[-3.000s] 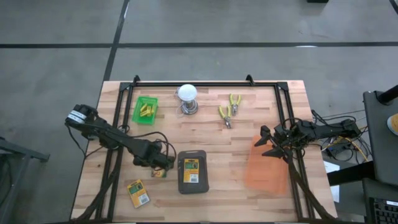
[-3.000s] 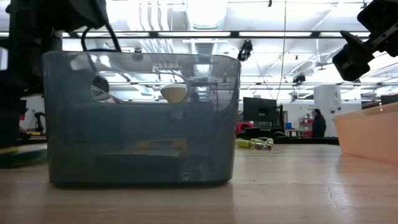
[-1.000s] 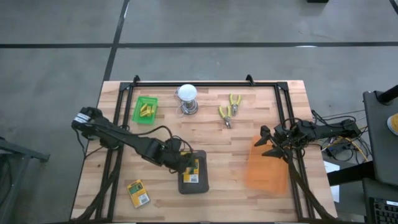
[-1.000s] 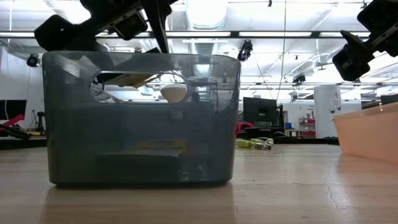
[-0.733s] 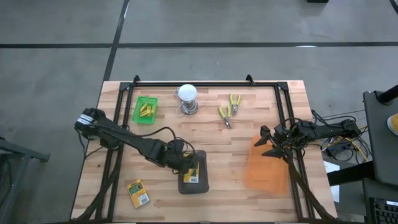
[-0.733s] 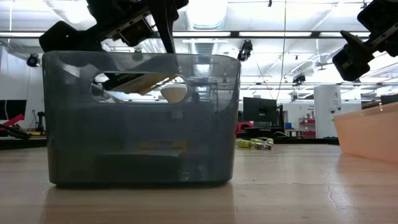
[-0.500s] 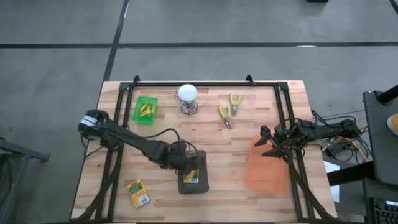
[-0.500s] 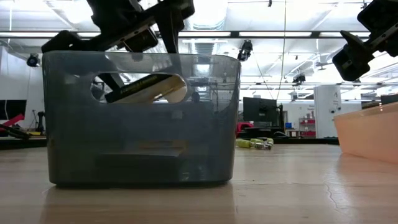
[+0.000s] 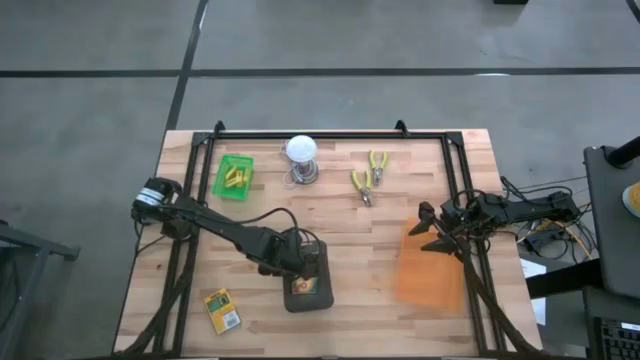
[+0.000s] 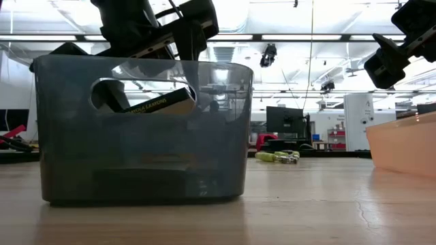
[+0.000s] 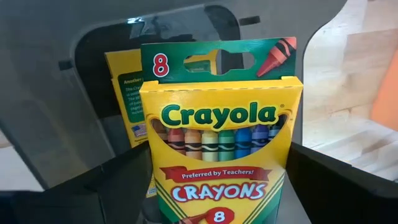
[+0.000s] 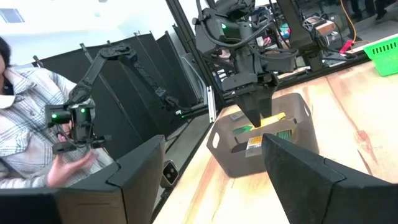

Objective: Pick & Place School Supplies
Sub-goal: Put the yellow crayon box into the black bin

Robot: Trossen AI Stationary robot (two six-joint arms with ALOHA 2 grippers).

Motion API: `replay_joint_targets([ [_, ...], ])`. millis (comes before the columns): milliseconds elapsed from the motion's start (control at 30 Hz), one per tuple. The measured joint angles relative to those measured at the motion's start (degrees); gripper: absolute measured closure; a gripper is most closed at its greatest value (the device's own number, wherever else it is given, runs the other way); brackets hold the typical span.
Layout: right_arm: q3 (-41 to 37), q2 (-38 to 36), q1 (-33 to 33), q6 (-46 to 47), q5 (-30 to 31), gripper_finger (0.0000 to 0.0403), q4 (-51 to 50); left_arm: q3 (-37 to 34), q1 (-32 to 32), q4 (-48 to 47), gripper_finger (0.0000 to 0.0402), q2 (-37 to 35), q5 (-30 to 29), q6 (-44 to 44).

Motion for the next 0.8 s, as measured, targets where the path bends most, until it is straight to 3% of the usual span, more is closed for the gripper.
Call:
replay_joint_targets([
  [800, 0.0, -0.1, 0.0, 0.0, 0.0, 0.0140, 0.0, 0.0, 0.2, 0.0, 0.0046, -0.1, 0.0, -1.4],
])
